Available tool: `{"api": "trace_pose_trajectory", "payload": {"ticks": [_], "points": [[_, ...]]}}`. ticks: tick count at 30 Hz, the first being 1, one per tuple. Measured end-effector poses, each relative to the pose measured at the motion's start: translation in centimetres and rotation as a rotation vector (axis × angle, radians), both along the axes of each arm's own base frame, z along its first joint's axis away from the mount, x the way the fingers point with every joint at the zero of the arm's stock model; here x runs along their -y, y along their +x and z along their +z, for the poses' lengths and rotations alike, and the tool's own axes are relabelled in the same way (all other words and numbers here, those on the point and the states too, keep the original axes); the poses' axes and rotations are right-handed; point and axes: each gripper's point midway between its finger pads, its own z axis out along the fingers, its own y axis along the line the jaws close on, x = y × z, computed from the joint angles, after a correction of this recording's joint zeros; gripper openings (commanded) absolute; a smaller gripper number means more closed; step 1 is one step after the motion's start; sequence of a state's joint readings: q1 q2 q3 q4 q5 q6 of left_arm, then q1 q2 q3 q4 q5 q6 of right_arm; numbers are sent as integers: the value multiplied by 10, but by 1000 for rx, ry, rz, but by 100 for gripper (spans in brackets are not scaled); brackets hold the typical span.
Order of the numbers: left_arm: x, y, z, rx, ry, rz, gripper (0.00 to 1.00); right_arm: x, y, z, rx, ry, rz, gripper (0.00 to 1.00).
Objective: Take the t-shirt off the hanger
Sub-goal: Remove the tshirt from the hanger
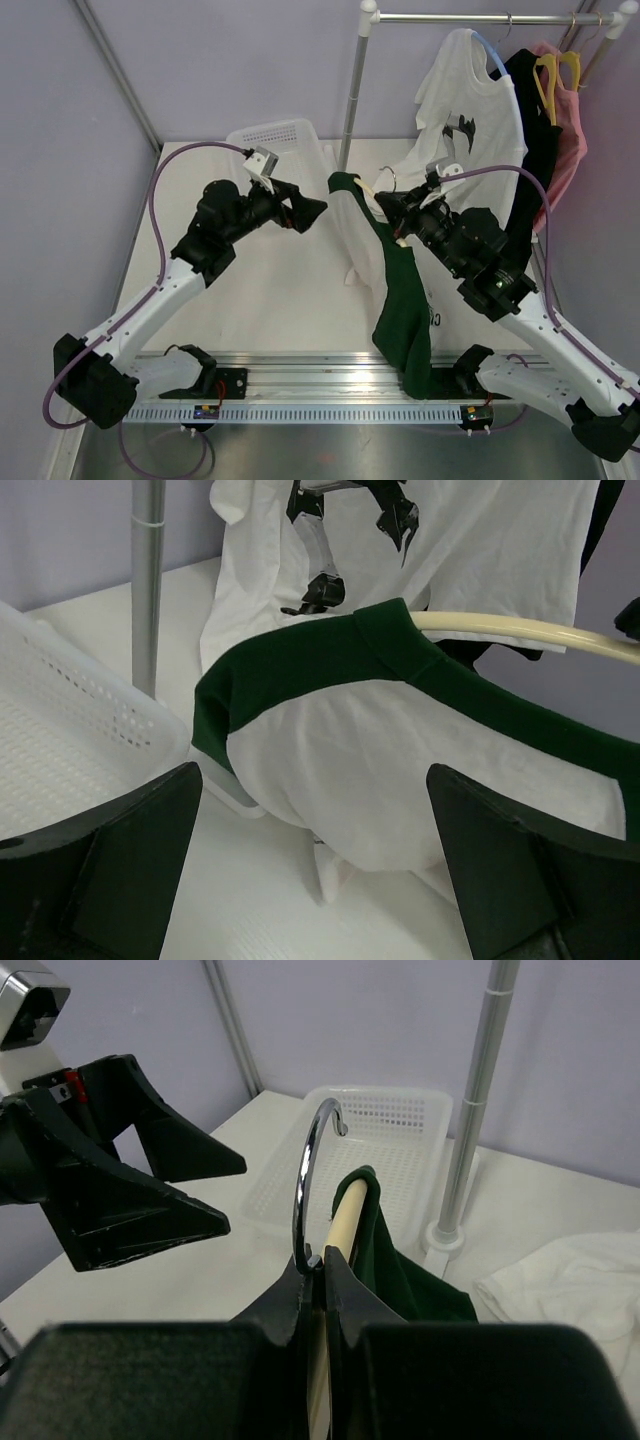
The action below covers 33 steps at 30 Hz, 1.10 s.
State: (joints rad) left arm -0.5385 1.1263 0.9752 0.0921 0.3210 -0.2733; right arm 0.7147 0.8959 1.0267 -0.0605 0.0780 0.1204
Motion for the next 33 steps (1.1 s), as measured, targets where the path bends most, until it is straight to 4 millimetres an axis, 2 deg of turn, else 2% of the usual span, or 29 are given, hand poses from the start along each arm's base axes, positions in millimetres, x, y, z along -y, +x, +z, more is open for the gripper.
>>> {"api": "trace_pose_trajectory", "payload": {"ticks": [5, 12, 17, 22, 27, 33], "points": [[3, 0, 1, -69, -82, 18, 99, 5, 4, -12, 72, -2, -44, 0], [7, -7, -10, -126, -129, 15, 99, -3, 2, -8, 183, -4, -29, 0], [13, -11, -12, -135, -137, 4, 99, -24, 0, -8, 243, -26, 18, 0], [14, -9, -14, -138, -133, 16, 99, -51, -6, -16, 274, -72, 69, 0], [11, -5, -14, -134, -132, 43, 98, -62, -7, -22, 290, -109, 74, 0], [8, 4, -14, -114, -132, 92, 81, -70, -11, -24, 307, -128, 84, 0]]}}
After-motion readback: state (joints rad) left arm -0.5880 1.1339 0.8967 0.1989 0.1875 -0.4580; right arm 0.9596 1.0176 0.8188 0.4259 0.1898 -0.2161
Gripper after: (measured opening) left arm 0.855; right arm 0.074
